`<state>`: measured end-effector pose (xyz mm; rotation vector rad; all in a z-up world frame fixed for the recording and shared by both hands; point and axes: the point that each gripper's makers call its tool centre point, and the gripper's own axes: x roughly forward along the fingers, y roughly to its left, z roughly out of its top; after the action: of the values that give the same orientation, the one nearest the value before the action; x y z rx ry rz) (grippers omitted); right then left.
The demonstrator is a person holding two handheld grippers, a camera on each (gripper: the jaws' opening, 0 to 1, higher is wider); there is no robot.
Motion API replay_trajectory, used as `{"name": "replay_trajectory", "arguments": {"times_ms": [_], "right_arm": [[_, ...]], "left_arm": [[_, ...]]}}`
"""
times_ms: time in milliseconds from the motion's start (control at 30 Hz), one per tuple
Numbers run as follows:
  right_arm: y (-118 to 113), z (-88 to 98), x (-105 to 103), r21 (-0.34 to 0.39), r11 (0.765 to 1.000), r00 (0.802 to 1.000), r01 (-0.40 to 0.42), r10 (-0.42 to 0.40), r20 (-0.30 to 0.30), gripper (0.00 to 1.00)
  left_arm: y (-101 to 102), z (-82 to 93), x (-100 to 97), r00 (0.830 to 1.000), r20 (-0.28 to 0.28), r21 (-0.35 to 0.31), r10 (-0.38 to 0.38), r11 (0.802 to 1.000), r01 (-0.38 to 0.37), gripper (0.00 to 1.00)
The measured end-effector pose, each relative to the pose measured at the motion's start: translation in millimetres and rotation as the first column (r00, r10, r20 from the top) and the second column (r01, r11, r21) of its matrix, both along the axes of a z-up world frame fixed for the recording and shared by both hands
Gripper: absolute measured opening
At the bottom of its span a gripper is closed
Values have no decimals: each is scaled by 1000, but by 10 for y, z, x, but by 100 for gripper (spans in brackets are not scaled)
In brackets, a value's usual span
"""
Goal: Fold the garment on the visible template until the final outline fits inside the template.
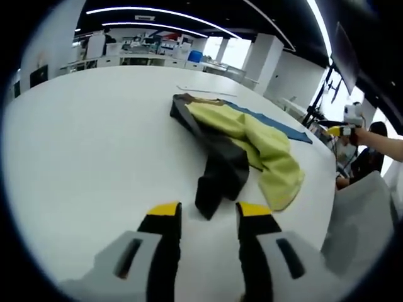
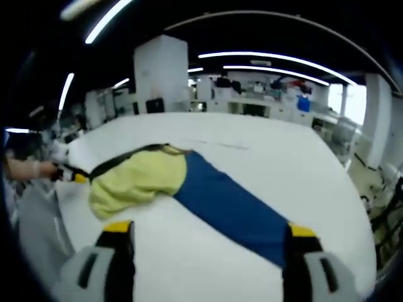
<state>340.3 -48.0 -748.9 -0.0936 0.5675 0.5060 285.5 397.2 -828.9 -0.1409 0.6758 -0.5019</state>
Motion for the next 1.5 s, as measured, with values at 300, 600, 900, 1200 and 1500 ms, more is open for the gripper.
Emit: {"name": "replay_trajectory", "arguments": {"times_ms": [300,600,900,1200,1500], "right_arm": [[95,-25,-104,17,1000,1000,0,0,-7,96],[94,-77,-164,23,1000,1000,4,-3,-22,94],[78,-59,-197,26,1000,1000,10,-10,-21,93],[127,-87,-246,23,1000,999,3,-2,-33,93],[261,16,-279,43,999,999,-33,33,-9,93]], "left_arm": [[40,-67,42,998,-29,-33,59,998,-59,14],[64,-94,3,991,-79,-92,111,989,-118,0],[46,-19,-32,988,-109,-151,111,980,-127,0],[-8,141,-90,978,-165,-265,125,950,-166,0],[141,261,-190,976,-165,-240,140,954,-178,0]]}}
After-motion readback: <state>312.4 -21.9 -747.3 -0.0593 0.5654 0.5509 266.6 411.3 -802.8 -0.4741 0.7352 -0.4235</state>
